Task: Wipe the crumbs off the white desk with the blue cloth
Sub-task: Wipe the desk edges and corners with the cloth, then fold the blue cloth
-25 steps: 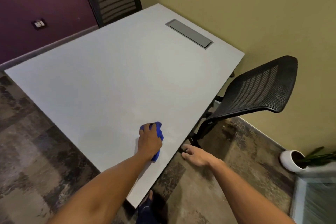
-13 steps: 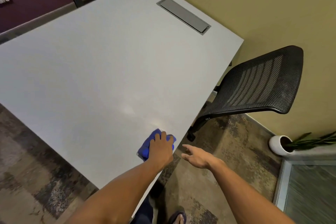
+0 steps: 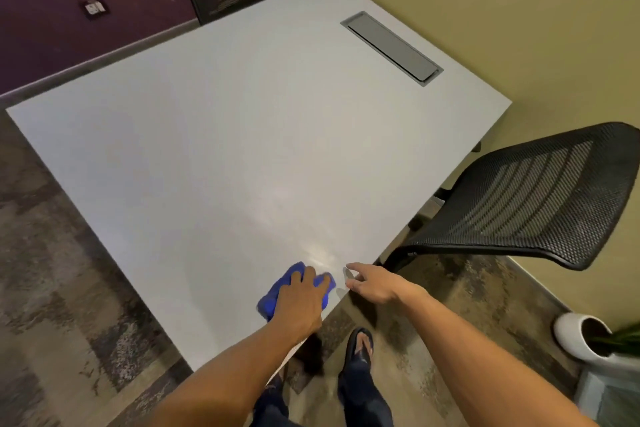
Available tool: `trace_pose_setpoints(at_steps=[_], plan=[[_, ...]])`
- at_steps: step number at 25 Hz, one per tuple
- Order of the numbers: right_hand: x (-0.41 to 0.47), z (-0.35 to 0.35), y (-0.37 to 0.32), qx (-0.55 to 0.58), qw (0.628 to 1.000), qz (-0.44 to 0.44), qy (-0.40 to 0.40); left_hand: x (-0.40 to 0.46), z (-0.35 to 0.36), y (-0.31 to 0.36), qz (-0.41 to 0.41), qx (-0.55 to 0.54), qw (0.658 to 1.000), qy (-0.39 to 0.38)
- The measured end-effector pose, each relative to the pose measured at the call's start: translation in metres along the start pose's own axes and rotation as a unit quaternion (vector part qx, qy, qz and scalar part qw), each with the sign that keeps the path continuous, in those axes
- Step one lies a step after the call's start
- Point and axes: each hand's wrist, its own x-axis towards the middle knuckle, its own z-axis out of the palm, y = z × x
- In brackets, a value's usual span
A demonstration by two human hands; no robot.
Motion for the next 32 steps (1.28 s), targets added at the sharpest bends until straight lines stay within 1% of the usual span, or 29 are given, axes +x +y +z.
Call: trace_pose_setpoints(at_steps=[1, 2, 3, 6, 8, 9, 11, 13, 16, 18, 22, 24, 25, 26, 28, 30, 32], plan=[[0.006, -0.007, 0.001, -0.021, 1.000, -0.016, 0.000, -0.001, 0.002, 0.000, 0.013, 0.013, 1.000, -0.007], [0.010, -0.014, 0.001, -0.036, 0.999, -0.033, 0.000, -0.002, 0.004, 0.002, 0.006, 0.015, 1.000, -0.005], [0.013, -0.022, 0.001, -0.046, 0.998, -0.052, -0.005, -0.003, 0.006, 0.006, -0.022, 0.003, 1.000, 0.002], [0.016, -0.044, 0.010, -0.060, 0.994, -0.090, -0.025, -0.001, 0.002, 0.019, -0.164, -0.065, 0.984, 0.028], [0.016, -0.059, 0.021, -0.068, 0.991, -0.110, -0.028, 0.002, -0.004, 0.021, -0.201, -0.084, 0.976, 0.011], [0.015, -0.066, 0.026, -0.077, 0.990, -0.118, -0.029, 0.002, -0.006, 0.023, -0.198, -0.088, 0.976, -0.012], [0.014, -0.074, 0.034, -0.101, 0.986, -0.126, -0.032, -0.005, -0.005, 0.029, -0.162, -0.084, 0.981, -0.072], [0.009, -0.082, 0.036, -0.130, 0.981, -0.143, -0.034, -0.015, -0.002, 0.038, -0.126, -0.078, 0.983, -0.111], [0.005, -0.090, 0.029, -0.138, 0.976, -0.166, -0.042, -0.027, -0.007, 0.049, -0.102, -0.123, 0.977, -0.140], [0.003, -0.090, 0.021, -0.152, 0.970, -0.184, -0.046, -0.040, -0.017, 0.051, -0.090, -0.161, 0.973, -0.140], [-0.005, -0.080, 0.006, -0.169, 0.960, -0.216, -0.054, -0.071, -0.040, 0.051, -0.084, -0.198, 0.974, -0.073], [-0.007, -0.075, 0.000, -0.161, 0.956, -0.238, -0.062, -0.083, -0.051, 0.051, -0.085, -0.237, 0.967, -0.035], [-0.008, -0.071, -0.004, -0.146, 0.955, -0.247, -0.075, -0.089, -0.057, 0.051, -0.091, -0.265, 0.960, -0.005], [-0.013, -0.068, -0.009, -0.125, 0.954, -0.254, -0.095, -0.094, -0.063, 0.050, -0.102, -0.296, 0.949, 0.032], [-0.026, -0.063, -0.019, -0.066, 0.949, -0.274, -0.138, -0.105, -0.076, 0.045, -0.132, -0.365, 0.916, 0.105], [-0.038, -0.063, -0.032, -0.002, 0.938, -0.304, -0.166, -0.116, -0.088, 0.037, -0.135, -0.427, 0.877, 0.171], [-0.047, -0.065, -0.051, 0.056, 0.920, -0.346, -0.174, -0.128, -0.101, 0.025, -0.128, -0.465, 0.845, 0.232]])
